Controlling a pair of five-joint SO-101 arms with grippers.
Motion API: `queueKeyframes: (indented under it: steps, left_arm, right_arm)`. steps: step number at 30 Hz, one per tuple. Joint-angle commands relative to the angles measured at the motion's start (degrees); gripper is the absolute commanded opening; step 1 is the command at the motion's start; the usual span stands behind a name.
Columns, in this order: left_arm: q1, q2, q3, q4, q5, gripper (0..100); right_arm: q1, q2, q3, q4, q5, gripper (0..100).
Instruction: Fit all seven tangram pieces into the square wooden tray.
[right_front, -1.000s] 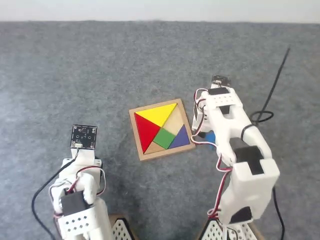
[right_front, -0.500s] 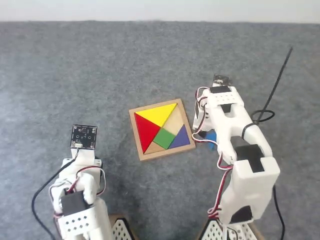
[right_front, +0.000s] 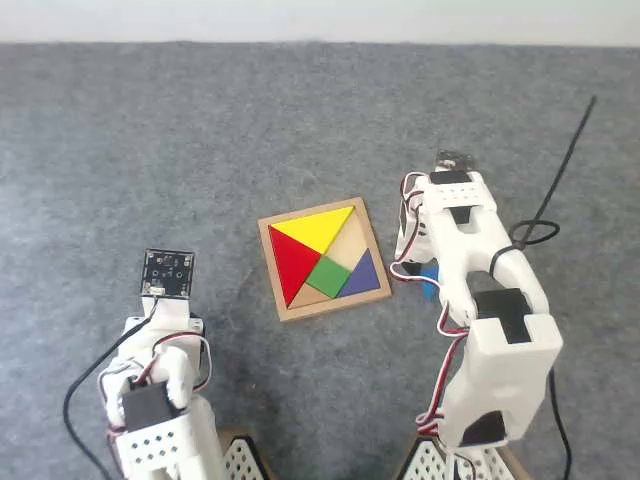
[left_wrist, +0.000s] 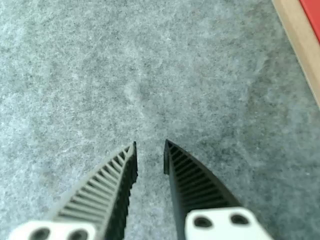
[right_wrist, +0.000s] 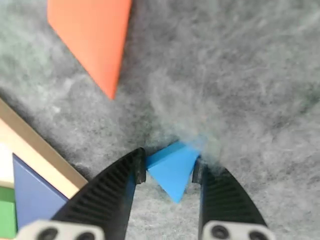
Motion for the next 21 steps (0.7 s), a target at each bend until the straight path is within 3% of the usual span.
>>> queueKeyframes:
  steps: [1,12,21]
  left_arm:
    - [-0.35,-0.7,-0.4,0.35,-0.53,9]
    - [-0.35,-0.7,-0.4,0.35,-0.53,9]
    - [-0.35,-0.7,-0.4,0.35,-0.62,9]
  right_arm:
    - [0.13,0.66,-2.46,1.8,2.02,11.9]
    - [3.47,-6.46,-1.67,6.29,8.35,12.1]
    - [0.22,-13.14,0.62,6.9,22.51,12.3]
